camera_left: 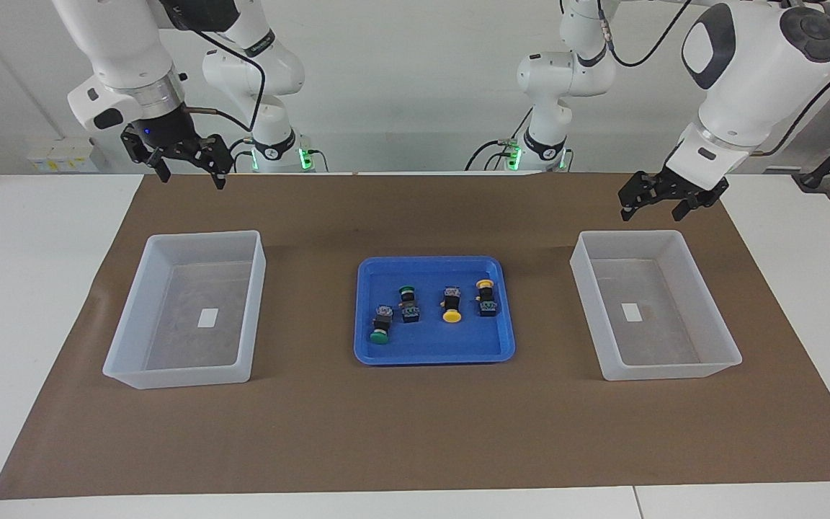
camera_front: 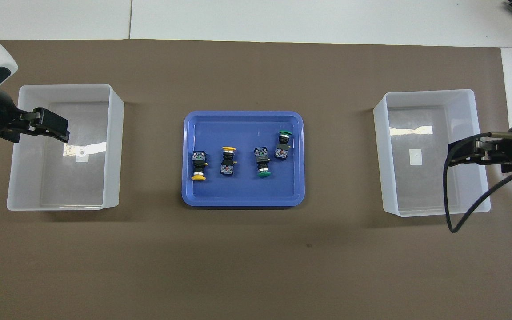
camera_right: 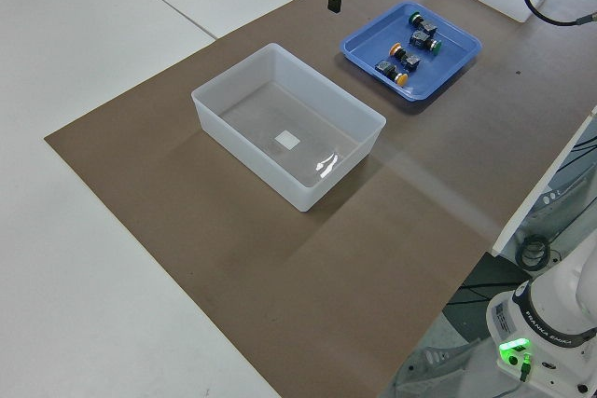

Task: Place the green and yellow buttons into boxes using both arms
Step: 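Move the left gripper from its box over the blue tray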

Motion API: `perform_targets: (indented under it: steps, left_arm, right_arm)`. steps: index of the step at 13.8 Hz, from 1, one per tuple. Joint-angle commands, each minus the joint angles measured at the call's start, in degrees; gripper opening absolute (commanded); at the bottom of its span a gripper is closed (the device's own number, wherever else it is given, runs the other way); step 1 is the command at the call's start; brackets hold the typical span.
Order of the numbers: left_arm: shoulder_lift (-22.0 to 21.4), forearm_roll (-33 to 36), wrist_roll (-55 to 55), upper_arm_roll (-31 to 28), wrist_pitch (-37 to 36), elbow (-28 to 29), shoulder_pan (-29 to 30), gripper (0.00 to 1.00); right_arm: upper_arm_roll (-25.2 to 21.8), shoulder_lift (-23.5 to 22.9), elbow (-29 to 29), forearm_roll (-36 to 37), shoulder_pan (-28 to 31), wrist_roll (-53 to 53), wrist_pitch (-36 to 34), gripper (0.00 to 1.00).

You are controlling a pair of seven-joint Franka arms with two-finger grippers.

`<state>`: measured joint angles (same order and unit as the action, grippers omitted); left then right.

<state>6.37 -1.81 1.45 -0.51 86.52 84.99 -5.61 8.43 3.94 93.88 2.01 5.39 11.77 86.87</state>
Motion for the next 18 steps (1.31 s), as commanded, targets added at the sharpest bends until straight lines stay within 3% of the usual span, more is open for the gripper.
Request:
perform_targets:
  steps: [1,9,11,13,17,18]
  left_arm:
    - [0.75,0.23,0.66,-0.19,-2.32,-1.94,-0.80,1.00]
    - [0.75,1.55,0.83,-0.11,-1.71,-1.76,-4.75,1.00]
    - [1.62,-0.29,8.16,-0.11,0.31,-1.32,-7.47,1.00]
    - [3.21,-1.18,15.75,-0.02,5.65,0.42,-11.42,1.00]
    - [4.96,-4.07,20.50,0.07,15.14,5.08,-14.16,1.00]
    - [4.27,-4.34,21.13,0.16,20.57,9.01,-15.03,1.00]
  right_arm:
    - [0.28,1.24,1.30,-1.66,0.85,-1.48,0.50,1.00]
    - [0.28,1.24,1.30,-1.66,0.85,-1.48,0.50,1.00]
    - [0.28,1.24,1.30,-1.66,0.85,-1.48,0.50,1.00]
    - [0.28,1.24,1.39,-1.66,0.85,-1.48,0.50,1.00]
    - [0.28,1.24,1.39,-1.66,0.85,-1.48,0.50,1.00]
    - [0.28,1.24,1.39,-1.66,0.85,-1.48,0.50,1.00]
